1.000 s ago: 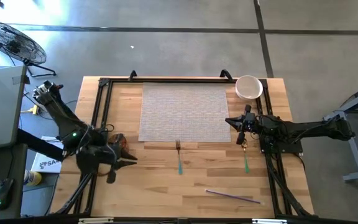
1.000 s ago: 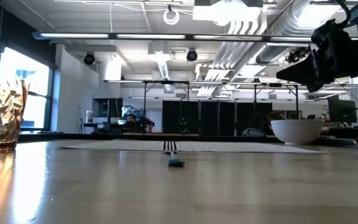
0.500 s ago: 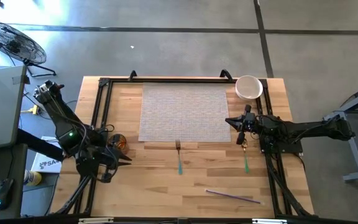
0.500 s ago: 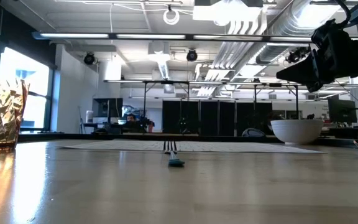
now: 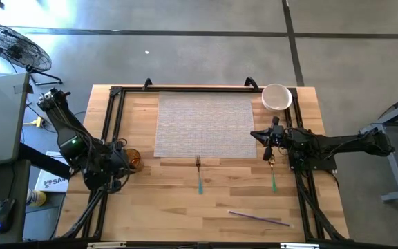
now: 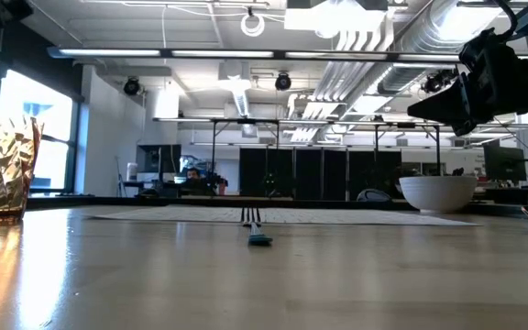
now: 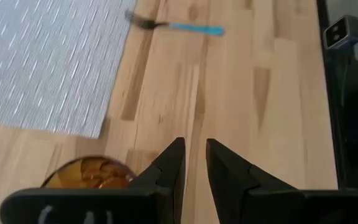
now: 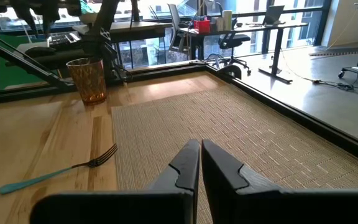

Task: Pick & Place Utensil
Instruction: Put the brown cup on the gray mat

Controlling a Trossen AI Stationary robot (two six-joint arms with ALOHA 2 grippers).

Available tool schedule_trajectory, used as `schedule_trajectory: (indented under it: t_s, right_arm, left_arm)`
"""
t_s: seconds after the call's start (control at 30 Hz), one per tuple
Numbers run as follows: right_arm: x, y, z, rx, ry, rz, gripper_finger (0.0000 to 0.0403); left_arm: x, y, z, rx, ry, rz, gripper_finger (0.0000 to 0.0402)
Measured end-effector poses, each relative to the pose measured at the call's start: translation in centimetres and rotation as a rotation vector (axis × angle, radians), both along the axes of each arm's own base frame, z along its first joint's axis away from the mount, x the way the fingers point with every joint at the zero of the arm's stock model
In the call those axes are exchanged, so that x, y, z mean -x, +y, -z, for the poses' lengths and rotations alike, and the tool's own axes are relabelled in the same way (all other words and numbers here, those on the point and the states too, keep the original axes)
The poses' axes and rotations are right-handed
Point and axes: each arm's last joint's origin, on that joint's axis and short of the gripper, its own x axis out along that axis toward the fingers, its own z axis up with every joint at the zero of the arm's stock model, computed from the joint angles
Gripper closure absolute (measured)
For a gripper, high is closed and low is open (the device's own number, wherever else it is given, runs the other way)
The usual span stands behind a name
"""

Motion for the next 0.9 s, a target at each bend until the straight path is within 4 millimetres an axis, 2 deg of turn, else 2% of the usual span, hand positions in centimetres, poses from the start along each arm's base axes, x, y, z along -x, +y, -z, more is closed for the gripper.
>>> schedule_trajectory:
  t_s: [0.2,0.43,0.7,0.9]
  right_arm:
    - [0.0,0.0,0.0,0.000,0.000,0.000,0.0391]
    - [0.0,0.0,0.0,0.000,0.000,0.000,0.0391]
    - [0.0,0.0,0.0,0.000,0.000,0.000,0.0391]
    - [0.0,0.0,0.0,0.000,0.000,0.000,0.0391]
  left_arm:
    - [0.0,-0.1,0.2,0.031,0.028,-0.025,0.0276]
    - [0.2,0.2,1.3,-0.088,0.139,-0.077,0.0223]
    - [-0.4,-0.6,2.0,-0.108,0.171,-0.105,0.0217]
    - [-0.7,-1.0,3.3,-0.099,0.229,-0.178,0.0218]
